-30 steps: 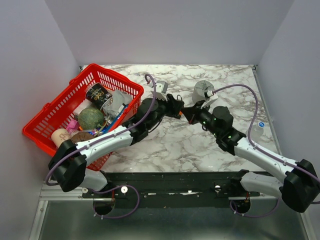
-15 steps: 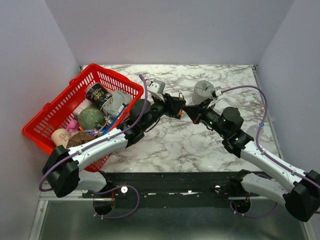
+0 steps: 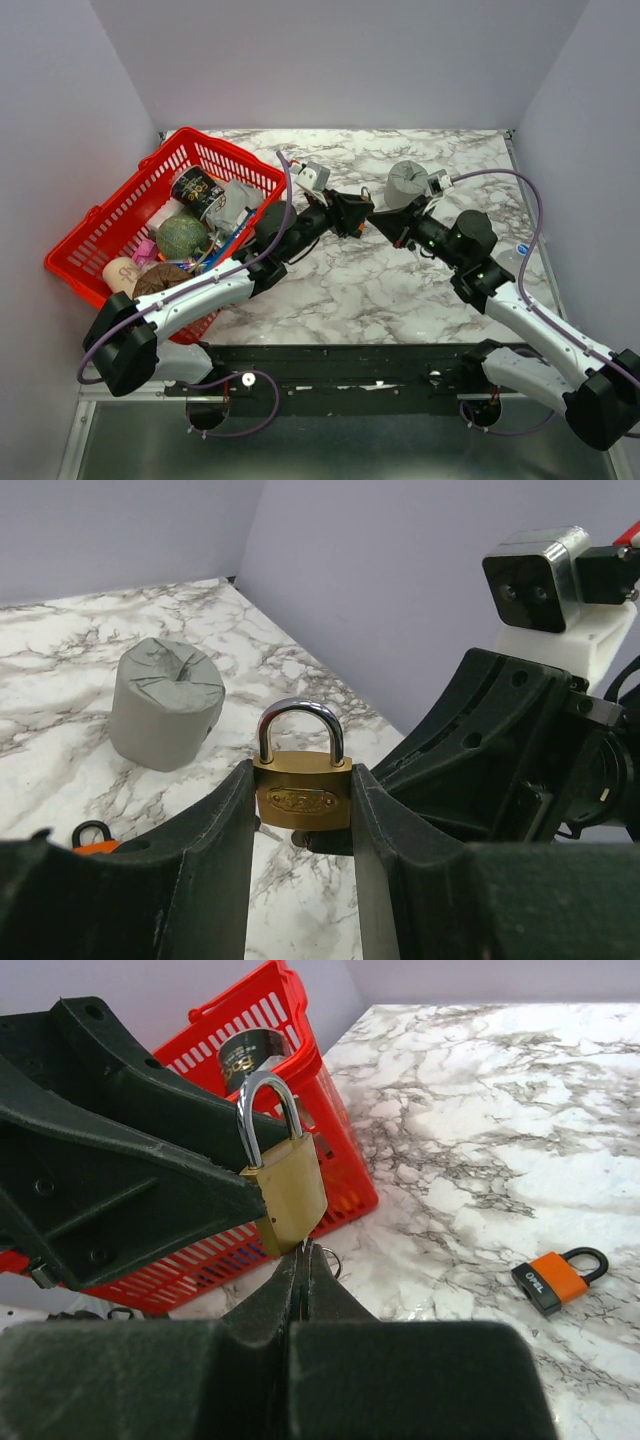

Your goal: Unlock with the key

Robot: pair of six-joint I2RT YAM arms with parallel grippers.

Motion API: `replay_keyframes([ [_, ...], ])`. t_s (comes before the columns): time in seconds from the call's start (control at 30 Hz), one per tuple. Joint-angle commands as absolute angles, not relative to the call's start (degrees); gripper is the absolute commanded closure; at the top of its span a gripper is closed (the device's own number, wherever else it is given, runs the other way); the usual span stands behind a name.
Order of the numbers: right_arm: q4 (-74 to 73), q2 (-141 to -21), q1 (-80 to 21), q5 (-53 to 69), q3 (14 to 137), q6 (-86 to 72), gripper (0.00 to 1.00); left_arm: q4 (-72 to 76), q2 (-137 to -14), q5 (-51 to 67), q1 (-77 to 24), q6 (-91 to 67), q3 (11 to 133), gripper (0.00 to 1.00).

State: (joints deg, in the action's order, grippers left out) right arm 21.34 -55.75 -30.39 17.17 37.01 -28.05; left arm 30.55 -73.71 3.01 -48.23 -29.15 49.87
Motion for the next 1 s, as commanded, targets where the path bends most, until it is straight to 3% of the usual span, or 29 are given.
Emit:
replay_keyframes([
  [0.0, 32.26, -55.19, -27.25, 19.76, 41.66, -30.50, 0.99, 28.21, -73.65, 18.81, -50.71, -30.32, 47.20, 1.00],
  [0.97, 36.65, -59.59, -19.43, 36.12, 43.15, -37.97, 0.99, 36.91, -72.68, 26.98, -50.71, -33.22, 44.82, 1.00],
])
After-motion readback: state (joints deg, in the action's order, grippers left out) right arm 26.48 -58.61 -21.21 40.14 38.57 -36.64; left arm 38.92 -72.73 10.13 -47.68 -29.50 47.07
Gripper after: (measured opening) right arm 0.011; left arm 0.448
